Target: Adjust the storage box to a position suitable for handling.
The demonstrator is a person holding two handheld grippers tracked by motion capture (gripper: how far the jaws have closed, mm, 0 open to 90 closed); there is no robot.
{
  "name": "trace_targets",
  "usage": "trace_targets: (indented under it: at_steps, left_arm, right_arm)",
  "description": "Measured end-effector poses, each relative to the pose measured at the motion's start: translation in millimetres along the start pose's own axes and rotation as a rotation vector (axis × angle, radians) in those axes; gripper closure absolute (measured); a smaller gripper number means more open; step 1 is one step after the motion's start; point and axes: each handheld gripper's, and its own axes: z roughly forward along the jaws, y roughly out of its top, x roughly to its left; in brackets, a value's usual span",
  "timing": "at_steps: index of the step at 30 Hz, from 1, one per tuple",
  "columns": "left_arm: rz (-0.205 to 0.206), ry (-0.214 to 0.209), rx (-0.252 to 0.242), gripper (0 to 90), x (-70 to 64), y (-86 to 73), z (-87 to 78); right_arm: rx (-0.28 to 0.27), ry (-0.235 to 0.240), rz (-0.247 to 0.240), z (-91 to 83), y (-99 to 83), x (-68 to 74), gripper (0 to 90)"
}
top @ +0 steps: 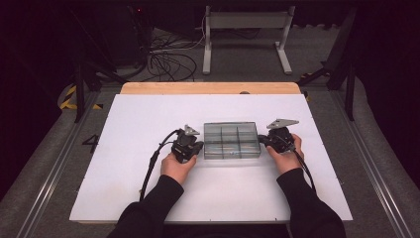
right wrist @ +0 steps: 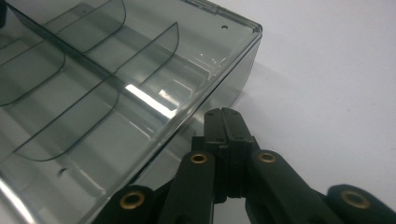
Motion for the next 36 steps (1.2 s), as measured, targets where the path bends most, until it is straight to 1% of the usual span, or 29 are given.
trace_targets:
  at_steps: [1,2,3,4,6,7,9,10,11,12,13,14,15,17,18,19,20,21,23,24,25,30,32,33,36]
  left_arm:
    - [-0.005,0.003,0.002,89.6,-0.1,-0.4,-0.7]
    - [-0.002,0.009,0.004,89.6,0.1,-0.7,-1.5]
    - [0.004,0.019,0.009,89.6,0.9,-0.8,-2.6]
    - [0.001,0.022,0.014,89.6,1.4,-1.0,-3.7]
    - [0.001,0.027,0.020,89.7,4.3,-2.1,-6.1]
    - [-0.015,0.027,0.026,89.7,6.7,-3.4,-8.5]
    - [-0.020,0.032,0.033,89.7,7.6,-4.1,-10.3]
    - [-0.017,0.032,0.035,89.7,8.4,-4.9,-11.7]
    - [-0.013,0.037,0.044,89.7,9.1,-5.6,-13.5]
    - [-0.016,0.041,0.043,89.7,9.0,-6.8,-15.0]
    - [-0.008,0.046,0.051,89.7,9.9,-7.9,-17.1]
    - [-0.010,0.046,0.054,89.7,10.2,-9.1,-19.0]
    - [-0.011,0.047,0.053,89.7,10.9,-10.3,-21.2]
    - [-0.018,0.051,0.047,89.7,11.9,-12.5,-26.9]
    - [-0.010,0.053,0.047,89.7,13.1,-13.9,-33.7]
    - [-0.010,0.053,0.047,89.7,13.1,-13.9,-33.7]
    - [-0.012,0.053,0.046,89.7,13.4,-14.7,-36.6]
    - [-0.016,0.050,0.045,89.7,13.6,-15.9,-38.3]
    - [-0.011,0.050,0.050,89.7,14.9,-18.5,-41.3]
    - [-0.010,0.047,0.049,89.7,15.6,-19.8,-42.2]
    - [-0.016,0.045,0.054,89.7,15.5,-20.7,-43.2]
    - [-0.015,0.041,0.076,89.7,12.9,-26.8,-45.5]
    - [-0.003,0.055,0.081,89.8,11.0,-28.9,-45.3]
    - [-0.006,0.052,0.087,89.8,9.3,-29.7,-45.6]
    - [0.006,0.061,0.091,89.8,7.6,-32.0,-48.3]
  right_arm:
    - [0.000,0.002,-0.003,-0.6,0.7,1.4,90.0]
    - [-0.003,0.013,-0.002,-1.6,1.9,4.0,90.0]
    - [-0.003,0.013,-0.002,-1.6,1.9,4.0,90.0]
    - [-0.002,0.019,-0.005,-2.0,2.2,5.4,90.0]
    - [0.008,0.032,-0.014,-2.5,2.9,11.8,90.0]
    - [0.010,0.038,-0.020,-2.6,3.1,13.8,90.0]
    - [0.015,0.045,-0.026,-3.1,3.3,16.0,90.0]
    - [0.022,0.056,-0.033,-3.8,3.5,21.1,90.0]
    - [0.022,0.056,-0.033,-3.8,3.5,21.1,90.0]
    - [0.027,0.067,-0.040,-4.3,3.8,25.4,90.0]
    - [0.027,0.067,-0.040,-4.3,3.8,25.4,90.0]
    - [0.028,0.075,-0.047,-4.2,3.9,26.9,90.0]
    - [0.026,0.088,-0.053,-3.5,4.1,30.8,90.0]
    - [0.027,0.092,-0.050,-3.3,4.4,33.4,90.0]
    - [0.034,0.101,-0.067,-3.6,5.0,37.5,90.0]
    - [0.034,0.101,-0.067,-3.6,5.0,37.5,90.0]
    - [0.035,0.110,-0.077,-4.2,5.3,42.2,90.0]
    - [0.035,0.110,-0.077,-4.2,5.3,42.2,90.0]
    - [0.040,0.117,-0.086,-5.2,5.9,47.4,90.0]
    - [0.040,0.117,-0.086,-5.2,5.9,47.4,90.0]
    - [0.037,0.120,-0.087,-5.1,5.8,48.5,90.0]
    - [0.035,0.129,-0.085,-5.8,4.5,52.8,90.0]
    - [0.042,0.122,-0.088,-6.9,2.3,56.4,90.0]
    - [0.047,0.114,-0.100,-7.6,0.1,59.3,90.0]
    - [0.045,0.119,-0.094,-8.5,-1.5,60.9,90.0]
